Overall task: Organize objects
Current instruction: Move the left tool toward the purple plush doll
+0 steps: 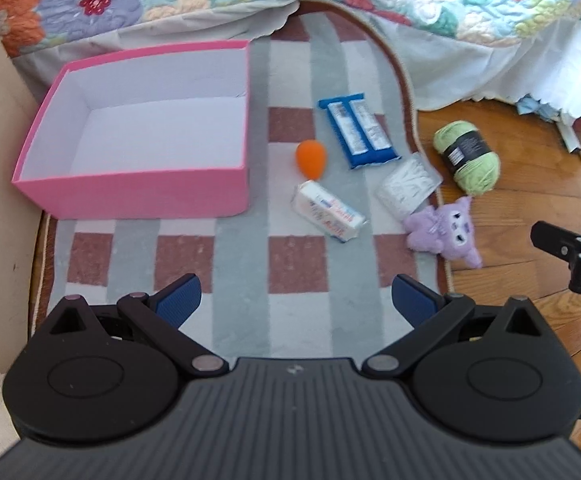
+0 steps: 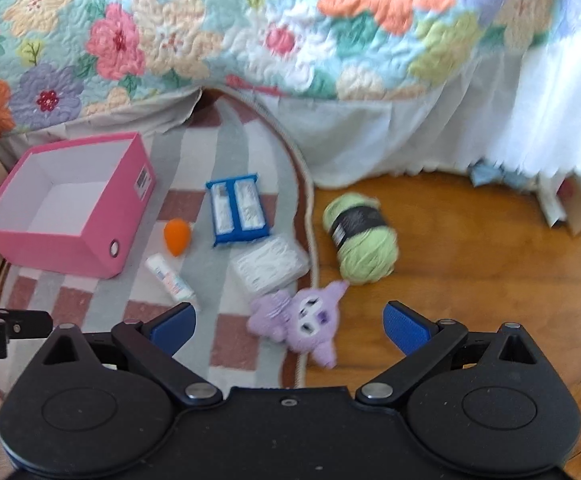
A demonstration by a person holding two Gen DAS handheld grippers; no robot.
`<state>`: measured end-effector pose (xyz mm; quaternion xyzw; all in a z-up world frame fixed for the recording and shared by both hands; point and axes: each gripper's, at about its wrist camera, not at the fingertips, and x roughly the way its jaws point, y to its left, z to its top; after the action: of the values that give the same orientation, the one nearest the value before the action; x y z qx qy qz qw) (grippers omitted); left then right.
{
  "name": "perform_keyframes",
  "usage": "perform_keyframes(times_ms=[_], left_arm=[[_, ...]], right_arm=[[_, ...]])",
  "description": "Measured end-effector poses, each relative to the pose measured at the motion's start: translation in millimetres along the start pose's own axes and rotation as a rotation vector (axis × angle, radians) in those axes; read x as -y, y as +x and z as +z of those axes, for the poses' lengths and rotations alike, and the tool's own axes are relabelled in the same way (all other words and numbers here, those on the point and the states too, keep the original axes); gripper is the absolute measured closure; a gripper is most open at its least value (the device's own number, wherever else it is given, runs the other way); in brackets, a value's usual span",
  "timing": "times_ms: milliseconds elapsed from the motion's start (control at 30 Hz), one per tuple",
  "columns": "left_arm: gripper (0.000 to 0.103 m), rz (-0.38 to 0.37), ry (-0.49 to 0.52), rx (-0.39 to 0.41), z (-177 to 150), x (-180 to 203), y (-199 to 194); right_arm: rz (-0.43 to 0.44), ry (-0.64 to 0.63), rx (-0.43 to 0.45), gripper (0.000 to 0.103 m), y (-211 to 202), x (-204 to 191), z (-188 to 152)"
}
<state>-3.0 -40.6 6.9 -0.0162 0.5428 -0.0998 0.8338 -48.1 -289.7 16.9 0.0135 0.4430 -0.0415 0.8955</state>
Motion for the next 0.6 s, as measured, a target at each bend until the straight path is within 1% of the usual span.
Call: perform_keyframes(times_ms=[133,233,267,300,333,433,467,600], left_arm=[[0.000,-0.077,-0.002,0.000,9.4,7.2,-6.0],[0.000,-0.048,0.032,0.014,15.8,18.8,-4.7],[0.000,-0.051,0.037,0.019,17.8,22.1,-3.1],[0.000,-0.074,0.042,0.024,20.0,25.2,-0.1],[0.000,-0.096,0.043,0.027,21.9,28.5,3.9],[0.002,-0.125,0.055,0.025,26.6,39.1,18.6],[0.002,-0.133,0.059,0.027,27.7,42.4,24.3],[0.002,-0.198,0.065,0.027,30.7,55.0,48.4]], right_arm=[[0.023,-0.023,0.045,0.001,-8.7,12.7,3.7],[0.060,-0.051,0.069,0.001,-5.5,20.2,1.1],[0.077,-0.077,0.082,0.001,-2.7,22.1,-1.9],[0.083,-0.103,0.086,0.001,0.8,21.1,-5.4],[0.077,-0.124,0.083,0.001,5.4,20.5,-8.0],[0.050,-0.152,0.088,0.001,21.2,21.8,-15.2],[0.054,-0.143,0.076,0.001,28.2,23.3,-16.2],[0.113,-0.095,0.037,0.002,51.9,28.0,-20.6]])
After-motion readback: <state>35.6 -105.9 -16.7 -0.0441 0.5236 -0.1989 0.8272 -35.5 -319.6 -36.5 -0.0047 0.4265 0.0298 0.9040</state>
